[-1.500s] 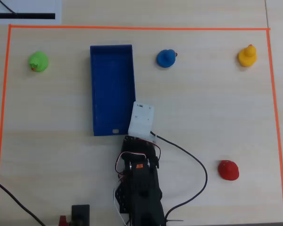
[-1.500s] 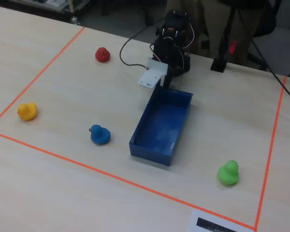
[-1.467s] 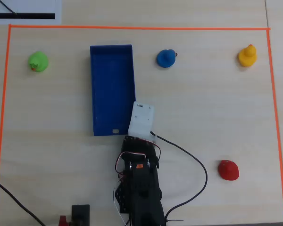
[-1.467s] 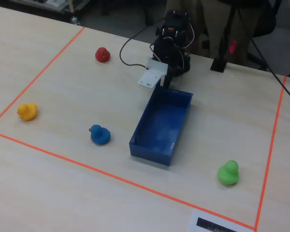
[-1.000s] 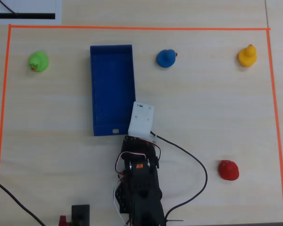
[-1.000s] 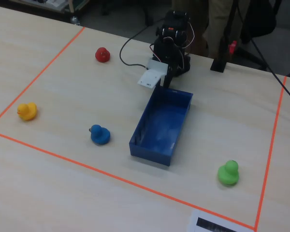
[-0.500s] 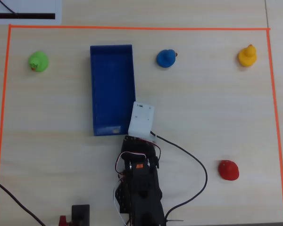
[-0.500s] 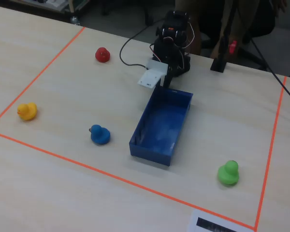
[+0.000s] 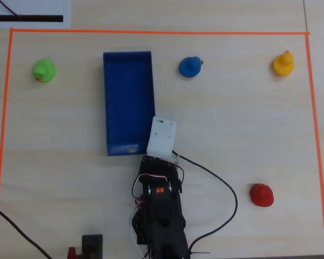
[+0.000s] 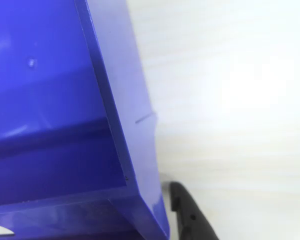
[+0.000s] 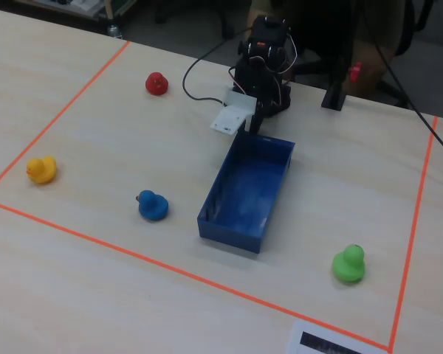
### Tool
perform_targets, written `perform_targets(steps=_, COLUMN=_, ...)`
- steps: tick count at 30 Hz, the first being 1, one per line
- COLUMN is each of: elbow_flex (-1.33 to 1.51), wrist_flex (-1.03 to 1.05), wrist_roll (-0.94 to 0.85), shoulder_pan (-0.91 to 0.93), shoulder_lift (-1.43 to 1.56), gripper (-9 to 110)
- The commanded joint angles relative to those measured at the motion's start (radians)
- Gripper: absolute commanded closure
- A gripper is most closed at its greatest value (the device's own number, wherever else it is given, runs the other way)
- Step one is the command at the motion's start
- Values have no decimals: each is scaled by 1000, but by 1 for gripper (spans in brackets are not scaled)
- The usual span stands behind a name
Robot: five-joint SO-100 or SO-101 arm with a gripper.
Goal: Grasp green duck and put it into box.
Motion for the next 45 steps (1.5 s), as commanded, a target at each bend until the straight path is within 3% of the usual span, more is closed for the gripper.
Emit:
perform_targets(steps=1, elbow_flex=-3, wrist_flex=17, wrist_roll=5, shoulder_pan=14, shoulder_lift=-14, gripper=101)
perform_targets(steps=27, elbow_flex=-31, wrist_flex=34, wrist_roll=-61, shoulder_pan=-5, shoulder_lift=-18, gripper=101)
perform_targets(steps=45, elbow_flex=-795, wrist_flex=348, wrist_roll=-146, shoulder_pan=-176, shoulder_lift=-537, gripper=101)
